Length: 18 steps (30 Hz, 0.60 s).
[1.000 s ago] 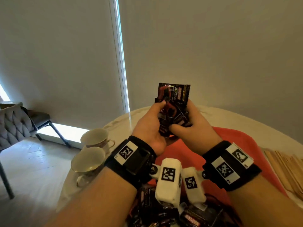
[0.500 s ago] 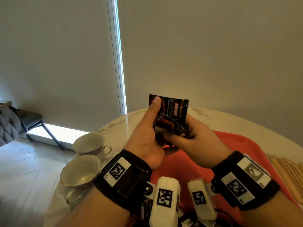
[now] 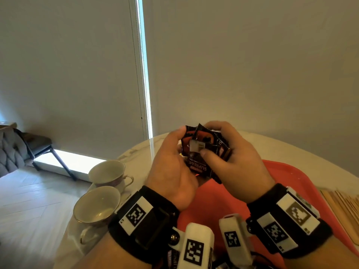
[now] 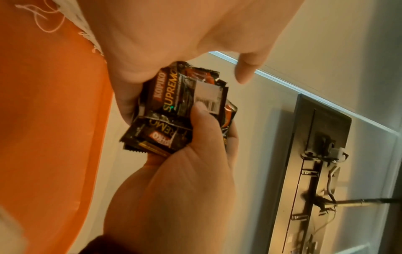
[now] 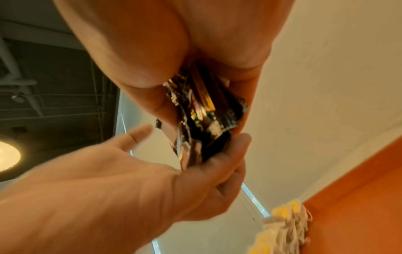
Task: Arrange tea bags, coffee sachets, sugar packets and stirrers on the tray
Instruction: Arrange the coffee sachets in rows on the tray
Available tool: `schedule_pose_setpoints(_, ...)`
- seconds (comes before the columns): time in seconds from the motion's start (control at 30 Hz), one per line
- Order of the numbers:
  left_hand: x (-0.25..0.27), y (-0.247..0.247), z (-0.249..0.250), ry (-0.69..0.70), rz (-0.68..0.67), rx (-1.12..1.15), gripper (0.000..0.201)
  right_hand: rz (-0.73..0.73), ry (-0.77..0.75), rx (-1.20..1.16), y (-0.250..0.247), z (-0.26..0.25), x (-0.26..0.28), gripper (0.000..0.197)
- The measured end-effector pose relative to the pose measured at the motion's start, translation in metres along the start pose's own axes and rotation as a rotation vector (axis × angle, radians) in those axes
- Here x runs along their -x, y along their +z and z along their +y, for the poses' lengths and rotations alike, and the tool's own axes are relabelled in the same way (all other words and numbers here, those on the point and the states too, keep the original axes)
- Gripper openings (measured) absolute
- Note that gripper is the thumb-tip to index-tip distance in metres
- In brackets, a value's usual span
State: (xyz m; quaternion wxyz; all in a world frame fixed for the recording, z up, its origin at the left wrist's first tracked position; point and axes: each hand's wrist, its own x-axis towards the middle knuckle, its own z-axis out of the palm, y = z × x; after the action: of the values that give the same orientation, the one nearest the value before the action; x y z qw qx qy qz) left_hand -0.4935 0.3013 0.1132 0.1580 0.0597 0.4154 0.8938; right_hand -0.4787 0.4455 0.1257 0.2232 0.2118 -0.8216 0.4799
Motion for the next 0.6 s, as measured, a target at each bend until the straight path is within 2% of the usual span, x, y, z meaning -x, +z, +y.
schedule_pose_setpoints(0.07, 0.003, 0.007, -0.005, 0.057, -0.035, -0.026, 0.061, 0.038, -0.015, 0.008, -0.001, -0.002, 0.001, 0.051)
schedule_pose_setpoints(0.17, 0.006, 0.016, -0.011, 0.08, -0.083, -0.042, 0.059, 0.104, -0.05, 0.077, 0.0, -0.005, 0.002, 0.029)
schedule_pose_setpoints(0.23, 0.005, 0.015, -0.012, 0.055, -0.09, -0.028, 0.061, 0.101, -0.053, 0.072, 0.0, -0.007, 0.001, 0.023)
schedule_pose_setpoints(0.33, 0.0, 0.008, -0.009, 0.003, -0.098, 0.017, 0.048, -0.049, -0.017, 0.054, 0.0, -0.01, 0.0, 0.024)
schedule_pose_setpoints(0.43, -0.007, 0.0, -0.008, -0.044, -0.101, 0.152, 0.03, -0.229, 0.051, 0.096, -0.001, -0.01, 0.0, 0.039)
schedule_pose_setpoints(0.5, -0.01, -0.006, -0.008, -0.05, -0.082, 0.211, 0.028, -0.301, 0.048, 0.09, -0.002, -0.011, 0.001, 0.046)
schedule_pose_setpoints(0.6, -0.016, -0.013, -0.009, -0.051, -0.053, 0.253, 0.028, -0.352, 0.08, -0.002, -0.005, -0.013, 0.001, 0.041)
